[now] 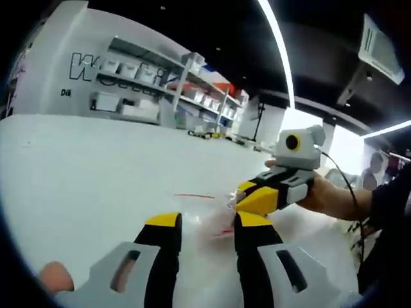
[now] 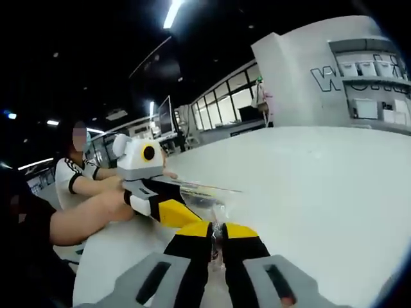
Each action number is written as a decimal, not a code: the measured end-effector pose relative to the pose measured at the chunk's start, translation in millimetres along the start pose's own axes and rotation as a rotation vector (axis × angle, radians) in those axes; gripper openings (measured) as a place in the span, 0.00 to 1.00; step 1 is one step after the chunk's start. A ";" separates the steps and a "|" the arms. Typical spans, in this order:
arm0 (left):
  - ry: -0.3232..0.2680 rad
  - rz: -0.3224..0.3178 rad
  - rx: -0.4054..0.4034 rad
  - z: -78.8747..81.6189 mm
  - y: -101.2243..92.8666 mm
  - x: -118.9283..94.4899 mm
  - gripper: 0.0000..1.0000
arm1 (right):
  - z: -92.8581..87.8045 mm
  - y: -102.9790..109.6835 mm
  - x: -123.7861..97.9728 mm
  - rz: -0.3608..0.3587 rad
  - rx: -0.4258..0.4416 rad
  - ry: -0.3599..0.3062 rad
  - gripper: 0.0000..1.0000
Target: Open the resealable bag by pulling the two sides of the seal apart until the entire bag opening is separated and visibly accessible.
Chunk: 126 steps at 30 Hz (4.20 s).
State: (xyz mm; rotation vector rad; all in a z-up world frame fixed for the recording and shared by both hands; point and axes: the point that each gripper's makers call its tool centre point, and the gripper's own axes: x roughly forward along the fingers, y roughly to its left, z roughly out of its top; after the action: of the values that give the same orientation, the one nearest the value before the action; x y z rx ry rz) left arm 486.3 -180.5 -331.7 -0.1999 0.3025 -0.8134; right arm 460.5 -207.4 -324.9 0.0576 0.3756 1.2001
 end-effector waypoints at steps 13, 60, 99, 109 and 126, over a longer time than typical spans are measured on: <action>-0.034 -0.042 0.079 5.2 -16.4 -3.5 0.18 | -4.5 10.2 -3.8 0.016 -0.073 -0.023 0.06; -0.130 -0.134 0.363 33.3 -61.2 -2.9 0.09 | -8.4 11.5 -17.2 -0.051 -0.160 -0.019 0.12; -0.089 -0.104 0.345 23.0 -51.2 1.8 0.25 | -11.1 3.9 -39.7 -0.048 0.053 -0.134 0.01; -0.073 -0.128 0.325 18.0 -54.0 3.0 0.27 | -10.8 3.8 -41.8 -0.037 0.101 -0.155 0.01; -0.051 -0.119 0.317 13.7 -47.0 7.1 0.27 | -12.9 10.3 -39.9 -0.006 0.105 -0.149 0.01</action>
State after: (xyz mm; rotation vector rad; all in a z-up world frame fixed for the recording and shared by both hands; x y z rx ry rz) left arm 463.5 -216.6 -306.5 0.0592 0.1107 -0.9604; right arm 434.9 -242.2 -324.4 0.2354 0.3079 1.1614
